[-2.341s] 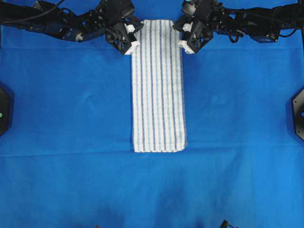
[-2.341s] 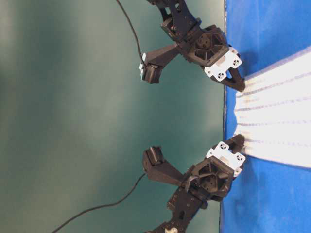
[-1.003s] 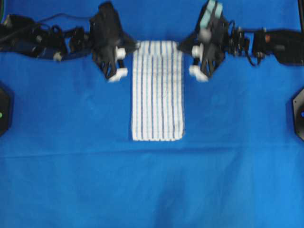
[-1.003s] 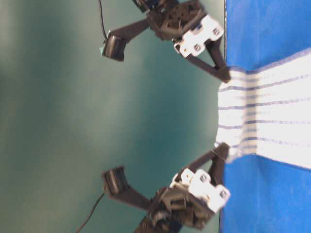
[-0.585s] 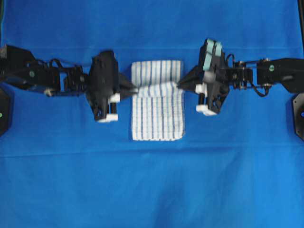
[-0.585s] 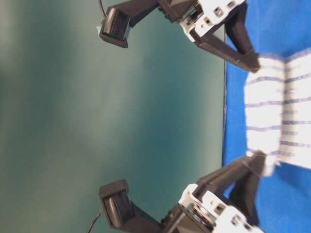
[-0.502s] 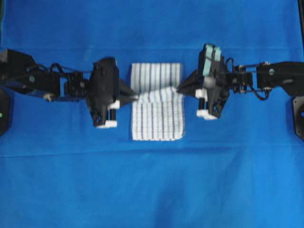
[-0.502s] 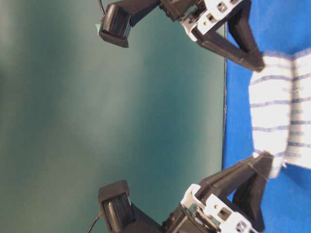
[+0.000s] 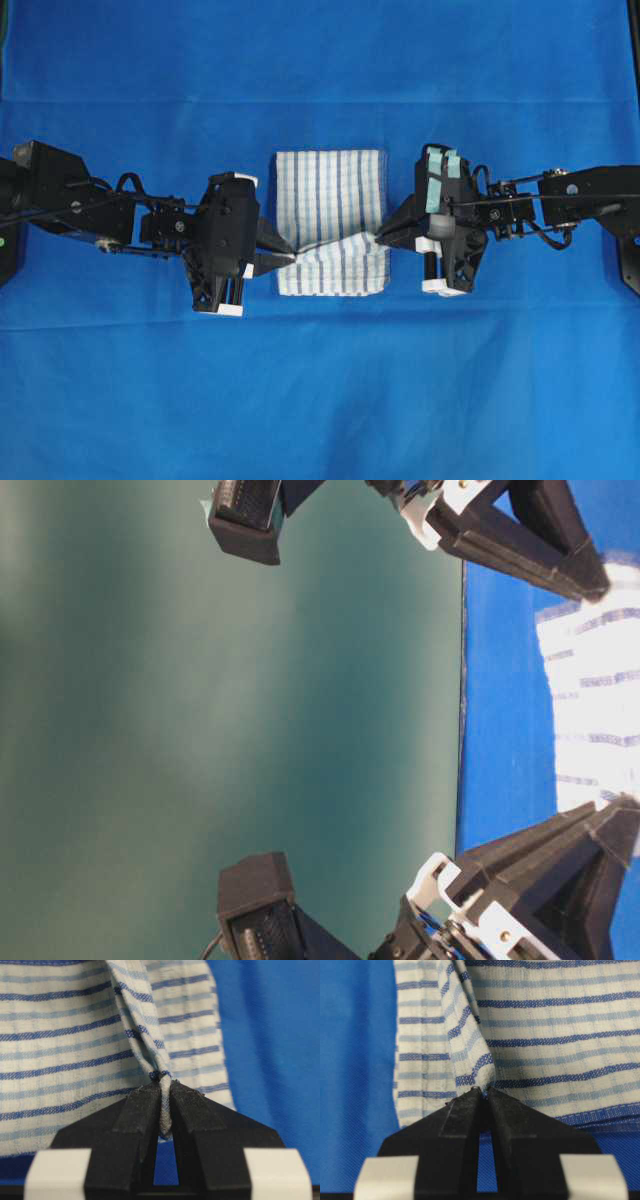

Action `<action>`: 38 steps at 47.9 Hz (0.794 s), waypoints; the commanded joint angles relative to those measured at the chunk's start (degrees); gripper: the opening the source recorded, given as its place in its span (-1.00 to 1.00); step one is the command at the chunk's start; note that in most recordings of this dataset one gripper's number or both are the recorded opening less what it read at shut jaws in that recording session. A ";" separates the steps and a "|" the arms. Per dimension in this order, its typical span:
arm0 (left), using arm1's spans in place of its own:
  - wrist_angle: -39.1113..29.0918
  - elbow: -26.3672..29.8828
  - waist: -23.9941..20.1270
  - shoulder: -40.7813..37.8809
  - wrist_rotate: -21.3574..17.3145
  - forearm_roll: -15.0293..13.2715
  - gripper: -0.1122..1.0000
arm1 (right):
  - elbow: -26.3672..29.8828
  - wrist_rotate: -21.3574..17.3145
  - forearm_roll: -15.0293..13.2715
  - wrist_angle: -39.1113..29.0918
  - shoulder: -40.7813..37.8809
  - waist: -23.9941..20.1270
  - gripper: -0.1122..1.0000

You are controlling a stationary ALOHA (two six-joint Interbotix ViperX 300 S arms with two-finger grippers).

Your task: Fold the blue towel.

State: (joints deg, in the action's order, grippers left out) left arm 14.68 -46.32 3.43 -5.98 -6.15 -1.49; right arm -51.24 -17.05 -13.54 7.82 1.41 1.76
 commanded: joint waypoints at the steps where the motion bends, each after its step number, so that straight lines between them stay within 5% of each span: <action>1: 0.00 0.62 0.62 0.53 0.26 -0.18 -0.72 | 0.70 -0.09 0.26 -0.18 0.70 -0.62 -0.68; 20: 0.00 0.70 0.44 0.18 0.62 -0.09 -0.72 | 1.32 -1.67 1.14 -0.70 0.26 -0.79 -0.67; 30: -0.09 0.70 0.44 0.26 0.53 -0.09 -0.40 | 1.58 -4.22 1.14 -1.05 0.26 -1.58 -0.64; 38: -0.44 0.79 0.44 1.32 0.35 -0.09 -0.07 | 3.08 -5.10 1.14 -1.32 1.23 -2.46 0.20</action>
State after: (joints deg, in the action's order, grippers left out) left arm 14.33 -46.32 3.69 -6.33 -5.63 -1.58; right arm -49.75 -22.06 -12.57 6.50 1.23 -0.18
